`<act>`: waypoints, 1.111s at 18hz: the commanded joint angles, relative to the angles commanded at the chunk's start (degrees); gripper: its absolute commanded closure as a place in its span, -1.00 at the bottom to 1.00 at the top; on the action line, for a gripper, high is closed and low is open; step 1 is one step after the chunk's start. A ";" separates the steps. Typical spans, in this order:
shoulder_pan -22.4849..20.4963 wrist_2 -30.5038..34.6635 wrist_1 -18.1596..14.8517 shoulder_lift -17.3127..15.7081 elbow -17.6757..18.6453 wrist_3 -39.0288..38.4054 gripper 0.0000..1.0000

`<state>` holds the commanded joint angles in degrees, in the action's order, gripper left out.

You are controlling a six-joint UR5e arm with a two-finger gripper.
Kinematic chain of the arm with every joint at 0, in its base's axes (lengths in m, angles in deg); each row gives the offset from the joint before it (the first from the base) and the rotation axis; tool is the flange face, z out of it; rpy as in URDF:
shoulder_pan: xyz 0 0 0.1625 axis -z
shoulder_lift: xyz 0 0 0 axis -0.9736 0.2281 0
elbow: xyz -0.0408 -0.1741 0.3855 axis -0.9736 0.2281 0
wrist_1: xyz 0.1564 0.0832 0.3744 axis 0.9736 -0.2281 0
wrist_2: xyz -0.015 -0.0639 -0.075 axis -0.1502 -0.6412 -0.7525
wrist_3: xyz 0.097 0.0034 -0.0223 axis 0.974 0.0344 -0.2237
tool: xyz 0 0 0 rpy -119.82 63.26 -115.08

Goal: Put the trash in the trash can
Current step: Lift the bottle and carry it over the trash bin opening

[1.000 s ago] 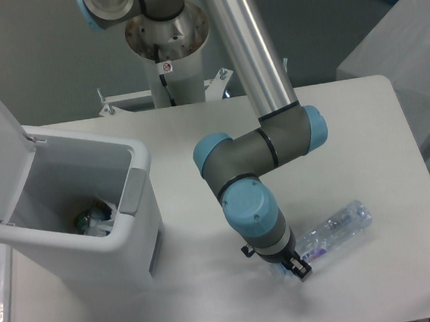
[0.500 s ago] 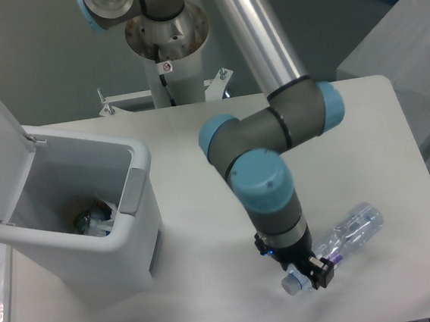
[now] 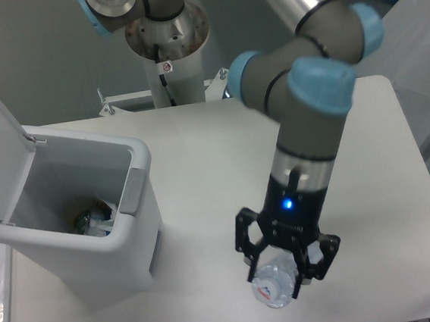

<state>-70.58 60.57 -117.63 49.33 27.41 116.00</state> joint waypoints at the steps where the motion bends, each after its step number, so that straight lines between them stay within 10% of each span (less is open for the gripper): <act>1: 0.26 -0.97 0.00 -0.70 -0.09 -0.79 0.01; 11: 1.76 -20.13 -0.09 -8.17 1.04 -10.90 0.00; 20: 6.50 -21.54 0.17 -17.32 14.31 -10.91 -0.01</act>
<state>-64.08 39.02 -117.45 32.01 41.72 105.09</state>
